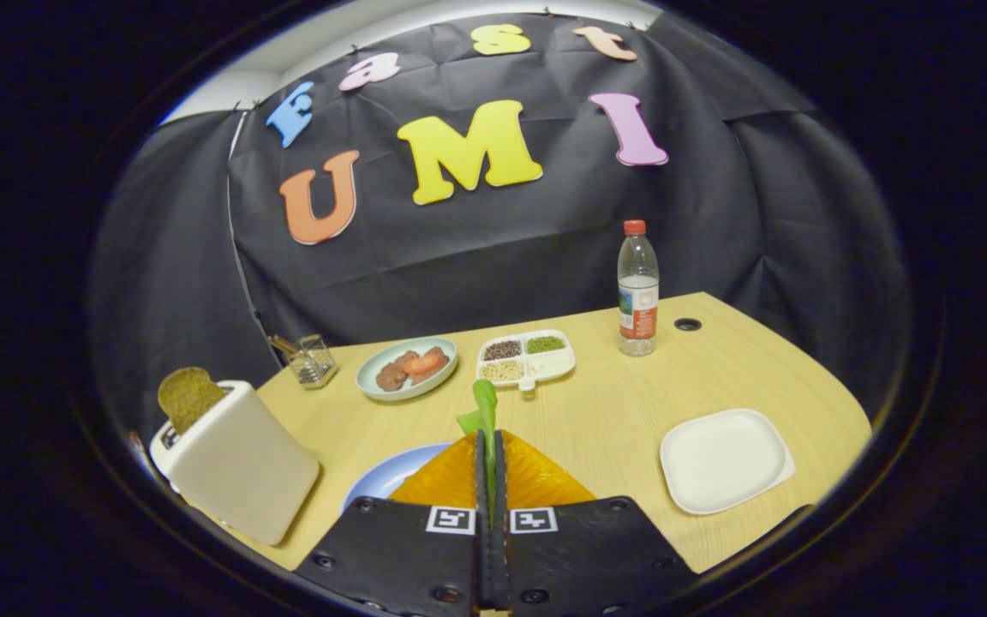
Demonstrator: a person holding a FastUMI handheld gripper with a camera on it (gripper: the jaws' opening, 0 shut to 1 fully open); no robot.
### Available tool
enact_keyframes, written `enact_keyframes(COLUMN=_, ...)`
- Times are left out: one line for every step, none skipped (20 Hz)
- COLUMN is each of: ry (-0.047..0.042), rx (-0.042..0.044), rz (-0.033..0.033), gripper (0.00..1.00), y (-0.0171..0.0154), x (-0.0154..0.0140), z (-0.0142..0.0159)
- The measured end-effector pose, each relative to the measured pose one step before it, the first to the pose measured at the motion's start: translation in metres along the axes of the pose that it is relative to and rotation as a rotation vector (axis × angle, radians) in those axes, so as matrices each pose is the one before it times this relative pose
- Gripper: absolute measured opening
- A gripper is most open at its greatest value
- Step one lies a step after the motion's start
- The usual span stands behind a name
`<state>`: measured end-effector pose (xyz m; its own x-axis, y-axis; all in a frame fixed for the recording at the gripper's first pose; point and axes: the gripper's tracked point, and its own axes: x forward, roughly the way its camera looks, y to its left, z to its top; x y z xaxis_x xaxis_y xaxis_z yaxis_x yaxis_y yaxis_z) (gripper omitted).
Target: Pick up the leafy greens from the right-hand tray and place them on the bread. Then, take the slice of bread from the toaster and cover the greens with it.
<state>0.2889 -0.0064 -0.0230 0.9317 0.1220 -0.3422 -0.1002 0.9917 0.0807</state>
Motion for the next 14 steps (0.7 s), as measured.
enact_keyframes(ry=-0.00890, rx=-0.03323, rz=-0.02200, gripper=0.00, y=0.00234, x=0.00181, z=-0.00322)
enact_keyframes(ry=-0.00998, rx=-0.02270, rz=-0.01444, gripper=0.01, y=0.00338, x=0.00082, z=-0.00300)
enact_keyframes(ry=-0.00443, rx=-0.01449, rz=-0.00227, gripper=0.00, y=0.00608, x=0.00136, z=-0.00270)
enact_keyframes(ry=0.00236, rx=0.00119, rz=0.00331, gripper=0.00, y=0.00641, x=0.00202, z=-0.00440)
enact_keyframes(ry=0.00393, rx=0.01479, rz=0.00796, gripper=0.00, y=0.00688, x=0.00102, z=-0.00347)
enact_keyframes(ry=0.00258, rx=0.01906, rz=0.00695, gripper=0.00, y=0.00584, x=-0.00001, z=-0.00305)
enact_keyframes(ry=-0.00254, rx=0.01593, rz=0.00117, gripper=0.00, y=0.00497, x=0.00018, z=-0.00077)
enact_keyframes(ry=-0.00968, rx=0.01131, rz=0.00088, gripper=0.00, y=0.00407, x=-0.00107, z=0.00078)
enact_keyframes(ry=-0.00817, rx=0.00497, rz=0.00417, gripper=0.00, y=0.00594, x=-0.00089, z=-0.00095)
enact_keyframes(ry=0.00006, rx=0.00681, rz=0.01133, gripper=0.00, y=0.00760, x=0.00164, z=-0.00219)
enact_keyframes(ry=0.00246, rx=0.00991, rz=0.00771, gripper=0.01, y=0.00546, x=-0.00027, z=-0.00144)
enact_keyframes(ry=0.00178, rx=0.01158, rz=0.00913, gripper=0.01, y=0.00429, x=0.00144, z=-0.00113)
enact_keyframes(ry=0.00377, rx=0.01150, rz=0.00155, gripper=0.02, y=0.00415, x=-0.00043, z=-0.00161)
enact_keyframes(ry=0.00371, rx=0.00819, rz=0.01104, gripper=0.05, y=0.00481, x=0.00114, z=-0.00186)
